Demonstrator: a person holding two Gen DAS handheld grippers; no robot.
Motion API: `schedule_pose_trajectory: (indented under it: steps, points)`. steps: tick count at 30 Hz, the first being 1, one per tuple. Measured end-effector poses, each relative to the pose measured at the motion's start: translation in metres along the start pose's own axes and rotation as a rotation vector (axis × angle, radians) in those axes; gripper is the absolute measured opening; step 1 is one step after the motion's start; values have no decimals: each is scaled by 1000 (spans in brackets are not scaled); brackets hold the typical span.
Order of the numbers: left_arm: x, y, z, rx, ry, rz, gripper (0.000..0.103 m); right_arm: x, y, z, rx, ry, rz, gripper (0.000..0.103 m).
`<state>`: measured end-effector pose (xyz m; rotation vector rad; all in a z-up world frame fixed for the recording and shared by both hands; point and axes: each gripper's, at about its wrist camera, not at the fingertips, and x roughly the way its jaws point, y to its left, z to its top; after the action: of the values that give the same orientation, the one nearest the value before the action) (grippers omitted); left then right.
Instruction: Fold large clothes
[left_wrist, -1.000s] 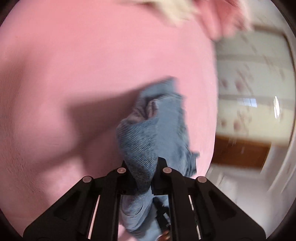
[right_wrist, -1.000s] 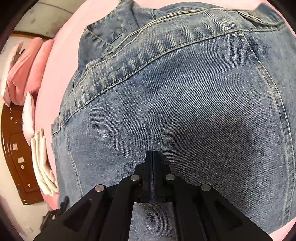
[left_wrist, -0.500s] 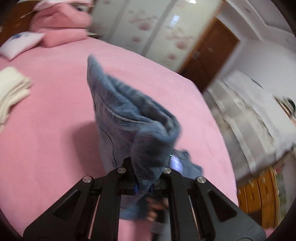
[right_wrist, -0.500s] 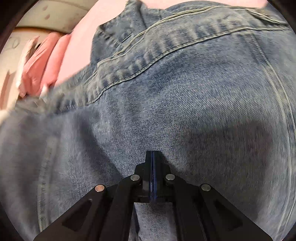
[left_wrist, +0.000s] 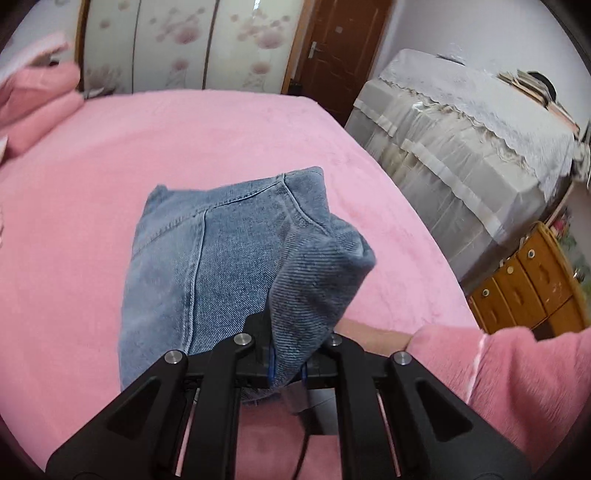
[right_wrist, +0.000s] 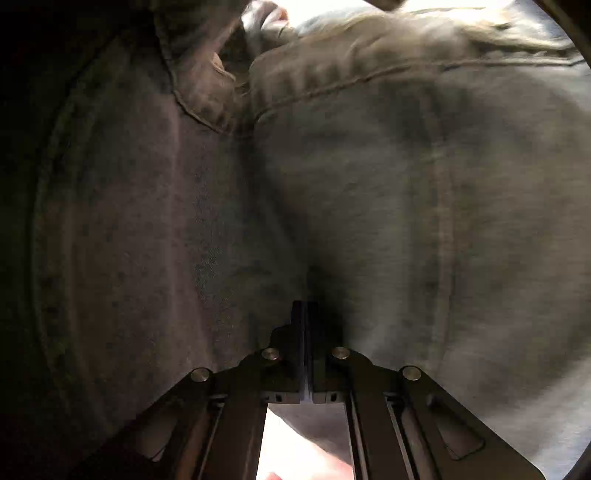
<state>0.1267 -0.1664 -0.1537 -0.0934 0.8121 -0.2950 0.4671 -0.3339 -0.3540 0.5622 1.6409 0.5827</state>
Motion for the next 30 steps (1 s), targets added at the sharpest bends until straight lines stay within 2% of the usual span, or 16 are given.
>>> schedule_pose_trajectory:
  steps: [2, 5, 7, 10, 12, 14, 15, 17, 19, 20, 22, 23, 24, 25, 27, 30]
  points:
    - [-13, -11, -8, 22, -15, 22, 5, -16, -2, 2, -27, 4, -33, 0]
    - [-15, -23, 0, 48, -34, 68, 5, -39, -3, 13, -73, -8, -94, 0]
    - [-6, -27, 10, 68, -22, 102, 6, -70, -11, 26, -58, -99, -110, 2]
    - [13, -18, 9, 20, 16, 94, 5, -129, -36, 36, 31, -297, -41, 9]
    - [46, -24, 10, 36, 54, 91, 5, -158, -49, 36, 34, -359, -72, 11]
    - [77, -33, 5, 93, 101, 101, 6, -179, -64, 32, 5, -352, -163, 11]
    - [89, -45, -4, 128, 134, 91, 6, -187, -73, 28, 3, -348, -178, 11]
    - [103, -63, -22, 189, 158, 97, 6, -206, -99, 16, 54, -359, -181, 11]
    - [118, -79, -40, 257, 181, 121, 9, -227, -126, -1, 129, -384, -141, 13]
    - [124, -84, -48, 286, 206, 123, 10, -235, -134, -5, 157, -392, -117, 17]
    - [140, -94, -67, 322, 321, 83, 22, -248, -152, -21, 201, -403, -66, 45]
    - [142, -96, -71, 329, 357, 64, 25, -254, -155, -37, 217, -406, -33, 53]
    - [142, -99, -77, 346, 396, 38, 27, -258, -158, -46, 227, -404, -9, 69]
    - [139, -104, -81, 375, 416, 2, 28, -260, -160, -56, 235, -396, 3, 73]
    - [127, -111, -83, 426, 414, -45, 36, -251, -152, -73, 232, -354, 10, 73]
    - [105, -115, -78, 450, 468, -111, 47, -235, -144, -97, 191, -266, 2, 73]
